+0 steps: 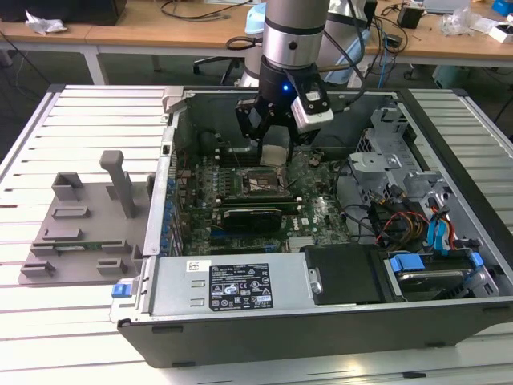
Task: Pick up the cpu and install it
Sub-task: 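Place the cpu into insertion slot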
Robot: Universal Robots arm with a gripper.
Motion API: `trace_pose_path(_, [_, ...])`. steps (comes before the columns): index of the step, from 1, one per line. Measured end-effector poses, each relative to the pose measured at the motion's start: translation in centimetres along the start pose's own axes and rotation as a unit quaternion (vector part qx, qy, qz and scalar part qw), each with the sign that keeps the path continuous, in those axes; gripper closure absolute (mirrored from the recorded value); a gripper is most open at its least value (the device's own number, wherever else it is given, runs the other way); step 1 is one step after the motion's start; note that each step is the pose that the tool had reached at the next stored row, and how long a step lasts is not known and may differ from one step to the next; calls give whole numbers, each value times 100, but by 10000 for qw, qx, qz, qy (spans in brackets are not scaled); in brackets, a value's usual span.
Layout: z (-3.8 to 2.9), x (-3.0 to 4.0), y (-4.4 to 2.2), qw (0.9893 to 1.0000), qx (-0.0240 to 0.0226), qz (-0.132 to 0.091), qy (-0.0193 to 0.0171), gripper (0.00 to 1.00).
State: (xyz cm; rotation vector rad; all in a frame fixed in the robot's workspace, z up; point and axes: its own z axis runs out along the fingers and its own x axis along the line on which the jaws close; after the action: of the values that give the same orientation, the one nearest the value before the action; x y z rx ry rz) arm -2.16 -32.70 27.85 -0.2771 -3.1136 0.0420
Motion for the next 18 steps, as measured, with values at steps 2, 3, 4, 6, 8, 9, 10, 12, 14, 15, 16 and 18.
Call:
trace_pose_path(2, [1,0,0,10000,0,56,1,45])
trace_pose_path(3, [2,0,0,10000,0,96,2,45])
trace_pose_path(4, [3,0,0,9999,2,140,3,45])
trace_pose_path(6, [4,0,0,9998,4,188,4,45])
trace_pose_path(8, [4,0,0,9997,7,250,5,45])
trace_pose_path(9, [4,0,0,9996,8,269,5,45])
trace_pose_path(10, [5,0,0,9996,11,297,5,45])
trace_pose_path(12, [5,-1,0,9995,23,318,3,45])
trace_pose_path(14, [4,0,0,9993,28,361,3,45])
trace_pose_path(15, [5,0,0,9992,29,388,4,45])
trace_pose_path(16, [5,0,0,9992,31,407,5,45])
trace_pose_path(18, [5,0,0,9988,36,495,6,45])
